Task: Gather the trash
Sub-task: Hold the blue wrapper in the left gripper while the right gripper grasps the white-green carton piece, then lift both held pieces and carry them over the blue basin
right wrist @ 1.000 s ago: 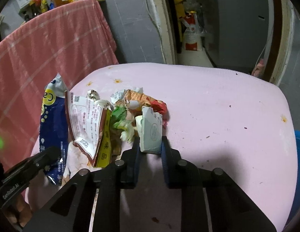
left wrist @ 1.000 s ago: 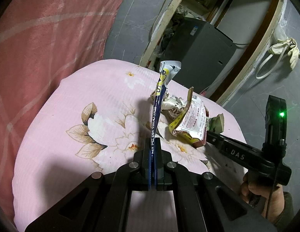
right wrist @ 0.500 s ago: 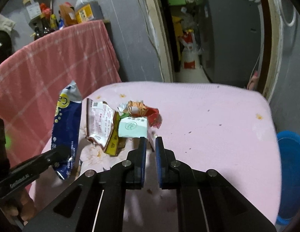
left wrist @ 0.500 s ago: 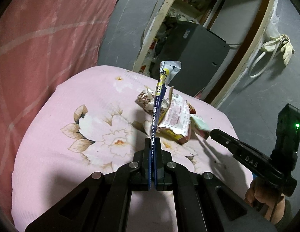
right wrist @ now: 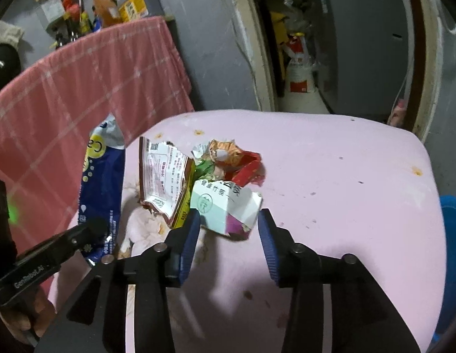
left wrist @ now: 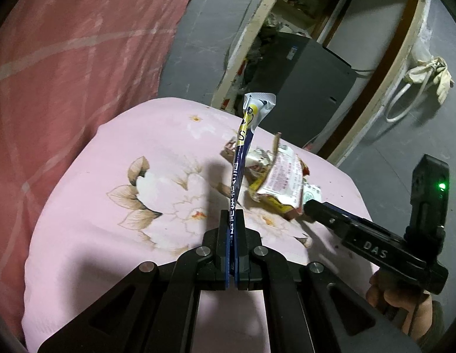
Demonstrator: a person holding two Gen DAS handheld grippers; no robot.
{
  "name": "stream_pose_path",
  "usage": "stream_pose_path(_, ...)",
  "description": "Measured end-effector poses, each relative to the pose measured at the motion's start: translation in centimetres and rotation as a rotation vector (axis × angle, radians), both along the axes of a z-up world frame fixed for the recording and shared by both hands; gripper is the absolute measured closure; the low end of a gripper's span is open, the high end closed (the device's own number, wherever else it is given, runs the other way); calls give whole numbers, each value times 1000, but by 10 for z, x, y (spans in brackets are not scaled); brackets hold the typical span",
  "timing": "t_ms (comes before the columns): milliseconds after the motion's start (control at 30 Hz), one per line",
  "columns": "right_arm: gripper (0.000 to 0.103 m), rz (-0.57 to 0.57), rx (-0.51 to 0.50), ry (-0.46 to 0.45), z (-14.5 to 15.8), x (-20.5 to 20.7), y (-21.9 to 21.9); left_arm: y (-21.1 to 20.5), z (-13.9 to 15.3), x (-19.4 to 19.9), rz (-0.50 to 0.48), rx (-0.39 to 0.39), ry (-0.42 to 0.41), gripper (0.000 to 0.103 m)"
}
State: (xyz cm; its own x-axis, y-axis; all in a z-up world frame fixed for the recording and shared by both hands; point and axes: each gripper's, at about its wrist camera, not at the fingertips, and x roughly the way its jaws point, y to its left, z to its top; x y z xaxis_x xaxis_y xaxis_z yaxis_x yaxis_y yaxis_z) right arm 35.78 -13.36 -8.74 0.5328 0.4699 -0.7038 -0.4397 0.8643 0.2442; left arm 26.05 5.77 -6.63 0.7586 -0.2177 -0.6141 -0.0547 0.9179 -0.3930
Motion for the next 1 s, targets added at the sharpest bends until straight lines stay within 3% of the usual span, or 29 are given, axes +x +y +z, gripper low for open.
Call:
stream_pose_path(333,61,-13,35,73,-8,22,2,7,-4,1,5,-11,10,103)
stream_pose_path(500,76,-11,39,73,-9,22,4,6,-4,2,3,-8,8,103)
stream_pose_path(567,78,-8,43,70,-8,22,4,5,-4,1,4,-8,7,103)
stream_pose_path(733,87,-4,57,48,-6,11,-1,3,-3,0,1,-2,-5,103)
stream_pose_path(1000,89,-36,74,-84,17,-25,-24,-8,7,-7,-18,4,-48,103)
